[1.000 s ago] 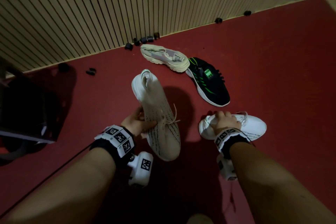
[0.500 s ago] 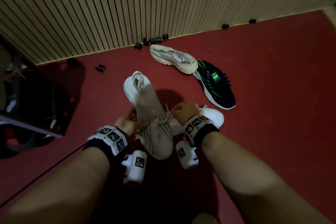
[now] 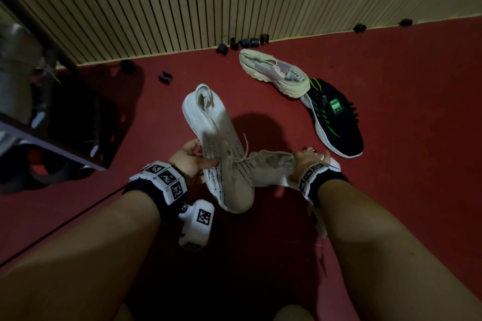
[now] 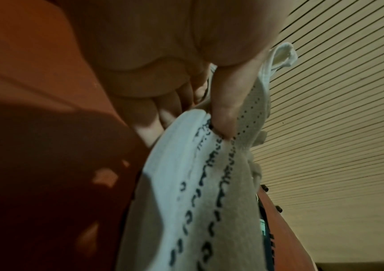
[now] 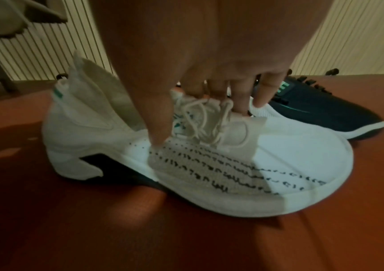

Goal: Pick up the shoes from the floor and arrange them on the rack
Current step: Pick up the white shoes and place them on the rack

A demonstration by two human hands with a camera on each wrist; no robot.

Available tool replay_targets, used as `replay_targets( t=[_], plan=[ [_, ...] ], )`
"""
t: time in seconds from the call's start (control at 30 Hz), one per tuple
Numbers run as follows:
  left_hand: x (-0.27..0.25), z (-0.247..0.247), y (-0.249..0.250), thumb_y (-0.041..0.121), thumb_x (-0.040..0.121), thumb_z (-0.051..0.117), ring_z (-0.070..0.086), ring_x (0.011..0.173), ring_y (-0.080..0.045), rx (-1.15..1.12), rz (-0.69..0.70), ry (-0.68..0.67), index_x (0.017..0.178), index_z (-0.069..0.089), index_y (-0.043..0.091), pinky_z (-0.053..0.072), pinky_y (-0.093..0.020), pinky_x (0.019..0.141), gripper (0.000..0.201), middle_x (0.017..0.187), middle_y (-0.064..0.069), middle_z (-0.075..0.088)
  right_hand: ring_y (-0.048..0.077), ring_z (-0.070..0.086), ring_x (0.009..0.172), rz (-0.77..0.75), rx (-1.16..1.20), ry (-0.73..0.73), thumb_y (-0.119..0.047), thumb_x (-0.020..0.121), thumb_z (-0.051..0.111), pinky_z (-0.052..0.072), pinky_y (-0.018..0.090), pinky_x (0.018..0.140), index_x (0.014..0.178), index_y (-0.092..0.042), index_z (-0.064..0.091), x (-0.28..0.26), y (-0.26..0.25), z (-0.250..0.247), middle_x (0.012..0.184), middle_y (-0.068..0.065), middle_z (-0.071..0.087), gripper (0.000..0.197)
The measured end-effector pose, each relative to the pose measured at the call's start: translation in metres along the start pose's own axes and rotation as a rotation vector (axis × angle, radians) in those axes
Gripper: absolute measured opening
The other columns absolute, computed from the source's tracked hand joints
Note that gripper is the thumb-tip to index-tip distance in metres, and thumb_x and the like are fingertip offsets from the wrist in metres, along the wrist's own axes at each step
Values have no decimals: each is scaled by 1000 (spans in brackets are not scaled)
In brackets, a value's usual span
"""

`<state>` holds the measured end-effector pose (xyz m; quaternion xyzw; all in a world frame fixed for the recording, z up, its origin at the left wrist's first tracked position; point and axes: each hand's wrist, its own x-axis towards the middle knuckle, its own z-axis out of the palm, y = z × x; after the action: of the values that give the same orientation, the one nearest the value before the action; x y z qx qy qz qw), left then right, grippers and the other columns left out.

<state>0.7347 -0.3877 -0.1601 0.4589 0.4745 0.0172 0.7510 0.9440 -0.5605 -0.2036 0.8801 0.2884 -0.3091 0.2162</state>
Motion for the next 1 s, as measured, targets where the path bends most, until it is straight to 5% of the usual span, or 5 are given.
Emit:
replay_targets(
  t=[0.2,0.57,0.73,0.87,1.0],
  plan=[
    [9,10,-2,-10,76,65,65,96,-24,20,-14,-12,121,54,24,55,-42,82,57,111,-3,66,32,40,131,-9,163,-53,-45,93,44,34,41,105,141,-14,35,-16,0,8,143,12,39,57],
    [-3,37,-2,-13,83,55,62,82,-24,-72,3,-129,134,42,12,57,-35,55,59,103,-8,62,22,63,71,-22,895,-285,-54,94,37,46,26,57,89,-11,61,-39,-10,46,83,5,62,49],
    [-2,47,-8,-12,78,63,58,105,-28,47,8,-168,135,41,12,52,-43,79,66,116,-8,61,14,57,56,-21,1474,-151,-45,99,35,44,23,50,97,-14,59,-51,6,13,74,3,61,39],
    [-1,63,-14,15,53,88,58,113,-25,245,18,-275,139,39,18,47,-48,97,99,120,-5,62,2,55,40,-239,1426,-183,-30,98,45,41,13,42,91,-15,60,-78,14,8,47,-8,60,23],
    [-4,84,-21,3,71,76,57,110,-19,350,70,-374,137,43,26,48,-36,91,77,112,2,62,-7,62,52,-251,1358,-146,-14,93,56,47,9,50,120,-9,56,-81,29,19,77,-6,66,28]
  ],
)
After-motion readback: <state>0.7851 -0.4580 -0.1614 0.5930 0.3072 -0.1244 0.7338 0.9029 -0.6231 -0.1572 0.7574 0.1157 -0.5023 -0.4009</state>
